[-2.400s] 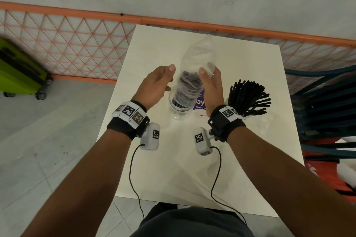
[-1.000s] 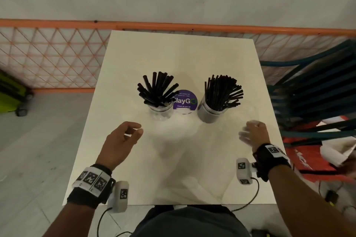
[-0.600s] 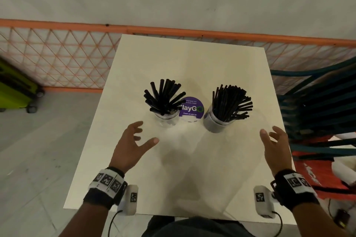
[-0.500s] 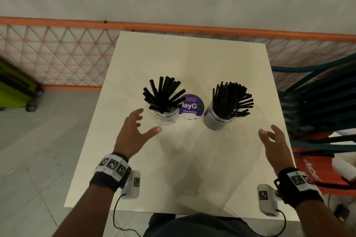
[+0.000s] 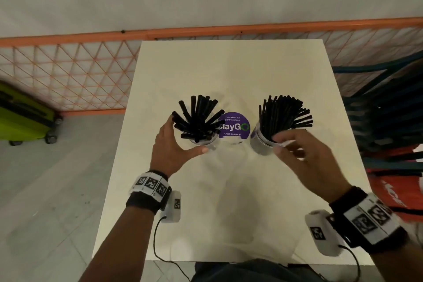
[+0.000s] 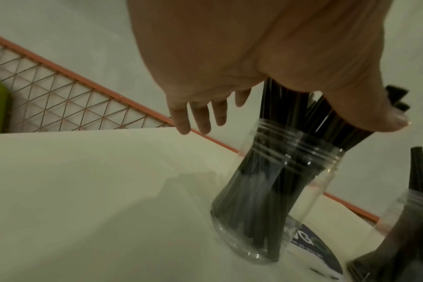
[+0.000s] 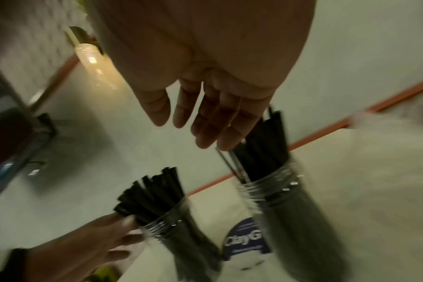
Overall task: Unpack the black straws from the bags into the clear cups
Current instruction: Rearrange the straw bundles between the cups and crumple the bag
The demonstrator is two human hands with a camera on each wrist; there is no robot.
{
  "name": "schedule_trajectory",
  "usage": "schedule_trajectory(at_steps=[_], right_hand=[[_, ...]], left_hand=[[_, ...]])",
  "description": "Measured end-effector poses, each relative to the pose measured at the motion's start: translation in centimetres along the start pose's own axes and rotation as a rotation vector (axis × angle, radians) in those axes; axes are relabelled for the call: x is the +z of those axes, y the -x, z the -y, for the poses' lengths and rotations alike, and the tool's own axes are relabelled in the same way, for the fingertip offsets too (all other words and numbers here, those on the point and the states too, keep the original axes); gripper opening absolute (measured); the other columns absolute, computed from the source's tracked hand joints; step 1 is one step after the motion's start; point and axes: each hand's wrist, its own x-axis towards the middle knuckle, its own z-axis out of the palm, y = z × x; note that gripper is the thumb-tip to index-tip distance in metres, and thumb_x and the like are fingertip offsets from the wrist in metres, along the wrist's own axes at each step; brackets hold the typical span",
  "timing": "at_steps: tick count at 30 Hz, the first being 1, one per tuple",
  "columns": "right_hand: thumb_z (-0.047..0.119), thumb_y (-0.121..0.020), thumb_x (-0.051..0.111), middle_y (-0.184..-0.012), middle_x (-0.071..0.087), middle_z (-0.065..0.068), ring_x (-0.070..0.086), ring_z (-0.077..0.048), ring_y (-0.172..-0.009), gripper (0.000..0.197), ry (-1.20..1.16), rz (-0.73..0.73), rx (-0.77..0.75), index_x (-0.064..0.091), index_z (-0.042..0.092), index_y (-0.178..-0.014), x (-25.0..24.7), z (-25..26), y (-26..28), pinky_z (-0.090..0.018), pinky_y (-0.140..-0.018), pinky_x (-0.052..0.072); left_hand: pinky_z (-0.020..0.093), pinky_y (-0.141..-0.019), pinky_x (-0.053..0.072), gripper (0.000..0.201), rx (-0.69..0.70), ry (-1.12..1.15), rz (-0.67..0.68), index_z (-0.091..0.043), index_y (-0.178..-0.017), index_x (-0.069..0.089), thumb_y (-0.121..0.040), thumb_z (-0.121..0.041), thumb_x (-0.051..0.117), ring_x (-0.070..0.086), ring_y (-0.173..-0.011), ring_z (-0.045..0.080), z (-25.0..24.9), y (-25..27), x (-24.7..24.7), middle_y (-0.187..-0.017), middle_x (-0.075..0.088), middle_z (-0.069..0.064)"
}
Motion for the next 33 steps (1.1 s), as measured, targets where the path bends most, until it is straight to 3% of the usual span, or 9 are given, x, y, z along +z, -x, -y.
schedule_trajectory(at_steps=[3, 6, 8, 11, 16, 22, 27, 30, 33], right_hand=[[0.038, -0.088, 0.066, -0.123, 0.057, 0.013, 0.061, 0.0, -0.097, 0.039, 0.038, 0.175, -0.025, 0.054, 0.033, -0.125, 3.3, 1.7, -2.8, -0.022, -0.082, 0.053], [0.041, -0.091, 0.062, -0.138, 0.05, 0.011, 0.057, 0.0, -0.108, 0.055, 0.004, 0.214, -0.007, 0.041, 0.034, -0.141, 5.6, 2.9, -5.2, -0.026, -0.094, 0.05], [0.048, -0.091, 0.058, -0.146, 0.045, 0.009, 0.054, -0.006, -0.121, 0.064, -0.002, 0.206, -0.009, 0.033, 0.033, -0.147, 6.8, 3.3, -6.7, -0.033, -0.103, 0.047], [0.064, -0.085, 0.056, -0.158, 0.029, 0.006, 0.038, -0.011, -0.139, 0.085, 0.066, 0.228, -0.023, 0.019, 0.028, -0.153, 7.8, 3.5, -8.3, -0.035, -0.112, 0.038], [0.07, -0.071, 0.069, -0.163, 0.014, 0.001, 0.025, -0.017, -0.147, 0.116, 0.116, 0.358, -0.079, 0.004, 0.024, -0.155, 9.4, 4.0, -10.0, -0.038, -0.116, 0.032], [0.074, -0.079, 0.055, -0.155, 0.028, -0.002, 0.039, -0.028, -0.135, 0.099, 0.303, 0.28, -0.156, 0.013, 0.025, -0.153, 11.7, 4.5, -11.3, -0.044, -0.104, 0.044], [0.047, -0.091, 0.059, -0.137, 0.048, -0.007, 0.058, -0.027, -0.113, 0.064, 0.237, 0.197, -0.132, 0.036, 0.019, -0.143, 12.7, 4.7, -11.9, -0.028, -0.083, 0.044], [0.044, -0.091, 0.06, -0.136, 0.048, -0.006, 0.058, -0.024, -0.112, 0.06, 0.154, 0.166, -0.127, 0.039, 0.019, -0.141, 12.8, 4.8, -11.7, -0.025, -0.083, 0.042], [0.045, -0.092, 0.058, -0.138, 0.046, -0.005, 0.057, -0.022, -0.115, 0.06, 0.12, 0.144, -0.091, 0.037, 0.02, -0.143, 12.7, 4.6, -11.8, -0.024, -0.084, 0.041]], left_hand=[[0.045, -0.091, 0.055, 0.118, 0.095, -0.02, -0.008, -0.025, -0.137, 0.045, -0.04, -0.084, 0.078, 0.062, -0.115, 0.018, -0.7, -1.4, 0.9, -0.126, 0.061, -0.007], [0.045, -0.094, 0.053, 0.116, 0.213, -0.149, -0.034, -0.022, -0.139, 0.047, -0.044, -0.079, 0.081, 0.058, -0.123, 0.019, -1.3, -3.1, 1.8, -0.132, 0.06, -0.004], [0.044, -0.094, 0.052, 0.114, 0.254, -0.194, -0.044, -0.019, -0.138, 0.049, -0.046, -0.08, 0.079, 0.058, -0.122, 0.02, -1.8, -3.8, 2.2, -0.13, 0.061, -0.002], [0.041, -0.085, 0.053, 0.092, 0.273, -0.193, -0.064, -0.018, -0.123, 0.057, -0.052, -0.071, 0.077, 0.062, -0.103, 0.021, -2.9, -4.2, 2.6, -0.108, 0.066, -0.002], [0.048, -0.089, 0.049, 0.074, 0.277, -0.281, -0.117, -0.014, -0.119, 0.058, -0.065, -0.064, 0.065, 0.061, -0.101, 0.025, -3.3, -5.2, 3.2, -0.103, 0.064, 0.0], [0.062, -0.107, 0.035, 0.08, 0.264, -0.405, -0.111, -0.017, -0.132, 0.048, -0.063, -0.048, 0.076, 0.049, -0.13, 0.036, -2.8, -5.2, 4.2, -0.128, 0.059, 0.007], [0.057, -0.108, 0.034, 0.089, 0.183, -0.283, -0.116, -0.011, -0.129, 0.05, -0.054, -0.058, 0.061, 0.051, -0.126, 0.033, -2.6, -5.8, 4.3, -0.13, 0.059, 0.011], [0.057, -0.106, 0.037, 0.079, 0.225, -0.221, -0.189, -0.005, -0.125, 0.052, -0.057, -0.043, 0.069, 0.057, -0.116, 0.036, -3.3, -5.6, 4.3, -0.121, 0.063, 0.012], [0.056, -0.107, 0.037, 0.078, 0.237, -0.248, -0.159, -0.014, -0.132, 0.049, -0.063, -0.044, 0.068, 0.056, -0.119, 0.03, -3.5, -5.8, 4.3, -0.127, 0.062, 0.003]])
